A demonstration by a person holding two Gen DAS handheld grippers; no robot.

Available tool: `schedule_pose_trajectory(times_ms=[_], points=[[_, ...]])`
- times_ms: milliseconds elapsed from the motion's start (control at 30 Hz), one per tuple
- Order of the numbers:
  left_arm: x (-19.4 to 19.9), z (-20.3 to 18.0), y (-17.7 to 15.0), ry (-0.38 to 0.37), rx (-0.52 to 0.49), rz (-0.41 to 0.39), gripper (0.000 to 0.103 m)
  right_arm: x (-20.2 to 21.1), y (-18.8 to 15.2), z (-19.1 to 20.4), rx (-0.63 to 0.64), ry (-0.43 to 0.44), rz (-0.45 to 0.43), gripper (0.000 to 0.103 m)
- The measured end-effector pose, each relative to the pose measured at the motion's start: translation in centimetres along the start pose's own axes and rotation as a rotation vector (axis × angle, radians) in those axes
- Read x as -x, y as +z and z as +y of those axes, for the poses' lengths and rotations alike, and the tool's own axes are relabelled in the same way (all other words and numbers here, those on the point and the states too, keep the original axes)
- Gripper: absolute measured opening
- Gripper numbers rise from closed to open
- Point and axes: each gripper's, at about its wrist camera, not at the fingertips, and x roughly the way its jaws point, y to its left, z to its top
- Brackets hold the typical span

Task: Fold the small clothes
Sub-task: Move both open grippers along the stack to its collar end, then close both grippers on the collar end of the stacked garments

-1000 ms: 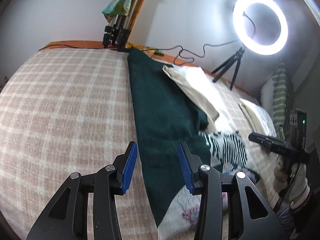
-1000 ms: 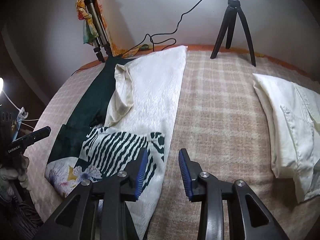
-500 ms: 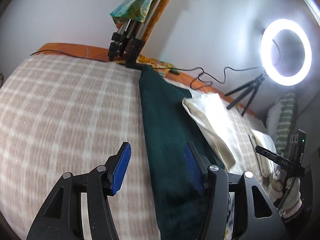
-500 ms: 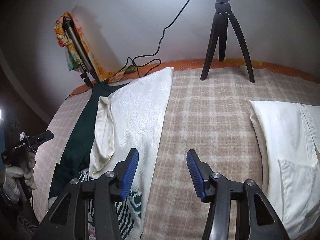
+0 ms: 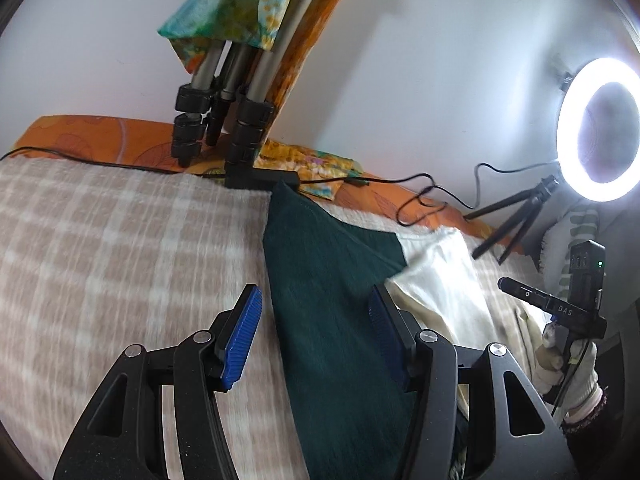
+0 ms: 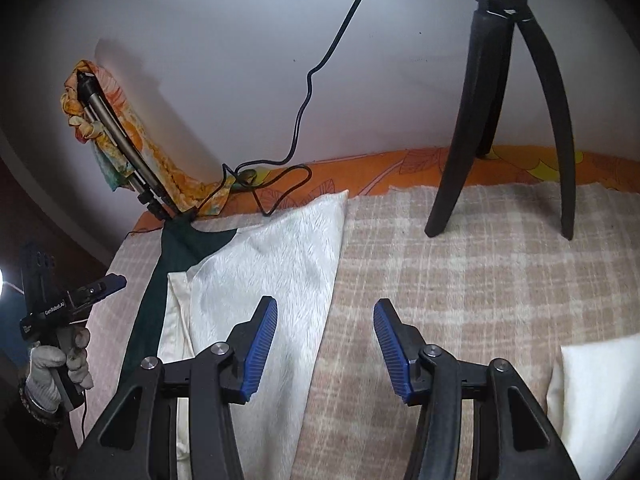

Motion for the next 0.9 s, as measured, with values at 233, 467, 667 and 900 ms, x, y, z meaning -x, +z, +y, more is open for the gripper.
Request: schedule_pose_trajectory(times_ms=[233, 467, 667, 900], points=[[-3.3, 0.8, 2.1, 0.025, 0.001, 0.023, 0.055, -3.6, 2.3, 1.6, 0.118, -0.079, 0.025, 0.053], [-5.1, 0.9, 3.3, 0.020, 0.000, 0.028, 0.055, -5.8, 3.7, 1.3, 0.135, -0.099, 0.044, 0.053], [-5.8, 0.8, 4.2, 0.020, 0.004, 0.024, 0.055, -7.2, 4.6, 1.2, 0.147, -0.094, 0.053, 0.051], [-6.5, -0.2, 4.8, 0.033, -0.038, 0.017, 0.050, -8.5, 5.5, 1.7, 0.155, -0.078, 0.052, 0.033]])
